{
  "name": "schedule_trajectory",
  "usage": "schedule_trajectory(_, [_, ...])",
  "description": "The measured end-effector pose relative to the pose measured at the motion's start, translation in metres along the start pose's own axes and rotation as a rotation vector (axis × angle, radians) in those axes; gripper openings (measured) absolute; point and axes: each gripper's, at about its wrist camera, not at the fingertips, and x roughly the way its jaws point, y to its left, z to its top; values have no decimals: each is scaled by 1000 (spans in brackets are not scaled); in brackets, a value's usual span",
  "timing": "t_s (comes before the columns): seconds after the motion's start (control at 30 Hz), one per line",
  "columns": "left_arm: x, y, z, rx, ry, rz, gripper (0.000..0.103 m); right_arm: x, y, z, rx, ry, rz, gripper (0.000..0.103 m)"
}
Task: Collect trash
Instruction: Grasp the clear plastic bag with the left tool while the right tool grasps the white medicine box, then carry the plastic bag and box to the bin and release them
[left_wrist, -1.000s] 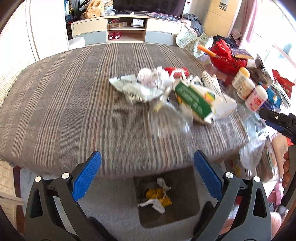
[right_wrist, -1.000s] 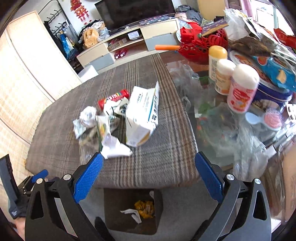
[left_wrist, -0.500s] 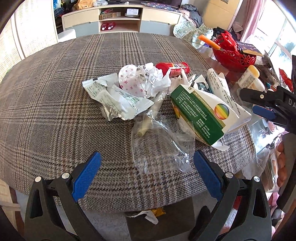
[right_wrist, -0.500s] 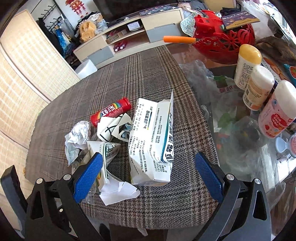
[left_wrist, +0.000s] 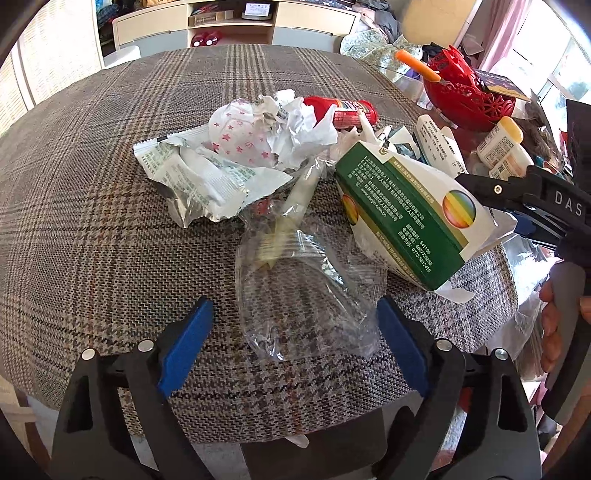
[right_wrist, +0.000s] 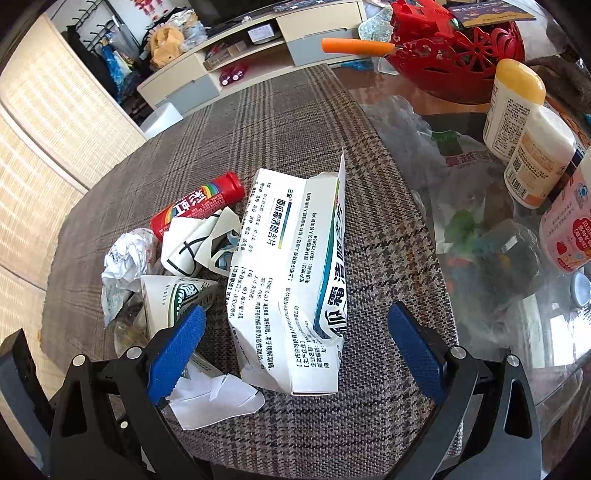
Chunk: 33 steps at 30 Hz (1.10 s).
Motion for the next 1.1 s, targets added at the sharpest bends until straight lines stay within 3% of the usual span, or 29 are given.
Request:
schedule_trajectory(0.13, [1, -4, 2, 18, -4, -16, 71, 7, -5, -1, 7, 16, 7, 97])
schedule_trajectory(0.27, [2, -8, 4, 35, -6, -19, 67, 16, -6, -4, 2, 43, 14, 82])
schedule_trajectory(0.3, [1, -7, 3, 37, -9, -26, 66, 14, -4, -5, -11, 29, 13, 70])
schedule_trajectory(0.33, [1, -8, 3, 37, -11, -30, 64, 14, -3, -6, -16, 32, 37, 68])
schedule_trajectory(0.5, [-10, -2, -3, 38, -29, -29, 50, 1, 4, -8, -46, -2, 19, 68])
schedule_trajectory(0.6, [-20, -1, -7, 33, -32, -32, 31, -13, 5, -9, -40, -35, 20, 68])
schedule_trajectory(1.1, [-89, 1, -35, 33, -111, -10, 21, -91, 16, -28, -71, -132, 25, 68])
